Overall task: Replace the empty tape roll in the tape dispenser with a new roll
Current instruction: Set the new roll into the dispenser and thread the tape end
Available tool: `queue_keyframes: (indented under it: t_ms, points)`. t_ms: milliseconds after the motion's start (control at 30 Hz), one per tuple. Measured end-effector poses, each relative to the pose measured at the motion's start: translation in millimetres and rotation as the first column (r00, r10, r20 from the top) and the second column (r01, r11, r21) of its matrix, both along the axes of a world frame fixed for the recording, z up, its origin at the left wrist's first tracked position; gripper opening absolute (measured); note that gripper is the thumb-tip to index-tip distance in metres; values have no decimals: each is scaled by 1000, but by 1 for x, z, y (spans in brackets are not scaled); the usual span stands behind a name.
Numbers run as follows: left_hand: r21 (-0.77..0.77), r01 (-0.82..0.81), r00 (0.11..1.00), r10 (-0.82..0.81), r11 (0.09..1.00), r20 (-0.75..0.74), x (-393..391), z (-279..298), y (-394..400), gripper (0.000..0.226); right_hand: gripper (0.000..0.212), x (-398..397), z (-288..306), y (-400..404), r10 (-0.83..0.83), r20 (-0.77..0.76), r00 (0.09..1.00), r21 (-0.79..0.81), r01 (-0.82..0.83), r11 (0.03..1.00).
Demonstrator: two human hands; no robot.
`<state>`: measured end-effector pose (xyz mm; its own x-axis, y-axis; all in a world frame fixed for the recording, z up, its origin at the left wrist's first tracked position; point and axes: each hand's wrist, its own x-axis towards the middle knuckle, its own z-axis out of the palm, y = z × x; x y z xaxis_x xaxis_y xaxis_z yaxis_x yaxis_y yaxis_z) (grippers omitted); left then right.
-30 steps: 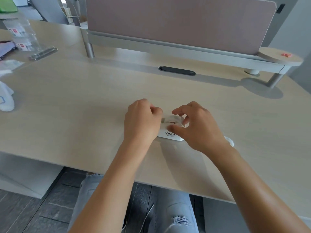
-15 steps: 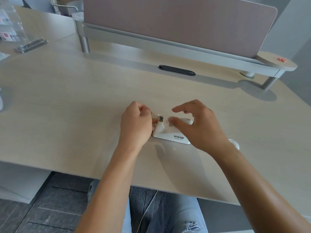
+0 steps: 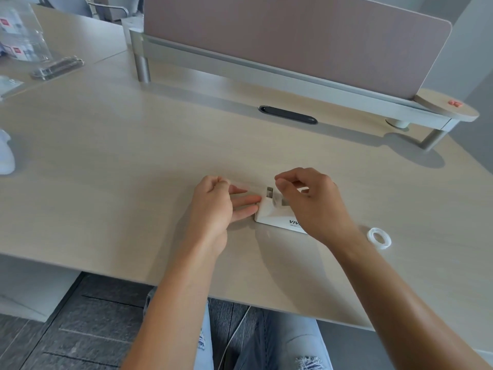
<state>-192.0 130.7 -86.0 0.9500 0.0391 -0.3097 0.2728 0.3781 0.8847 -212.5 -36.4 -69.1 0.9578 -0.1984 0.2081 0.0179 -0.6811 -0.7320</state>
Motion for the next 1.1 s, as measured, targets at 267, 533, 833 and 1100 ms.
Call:
queue_keyframes:
  t_ms: [267,533,833,1100]
  points:
    - [-8,17,995,-18,1000,-95,5,-3,4,19,24,8,-7,2,-62,-66,996,-8,62,998]
    - [423,183,982,-148,887,-116,8,5,11,24,35,12,-6,1,-91,-100,991,-10,91,996]
    - [664,-81,987,-35,743,160,-24,-4,7,28,39,0,-9,11,-124,83,989,-221,140,965]
    - [836,-43,897,-348,547,274,-48,-7,-7,51,25,-3,-20,12,-67,121,990,-156,86,984]
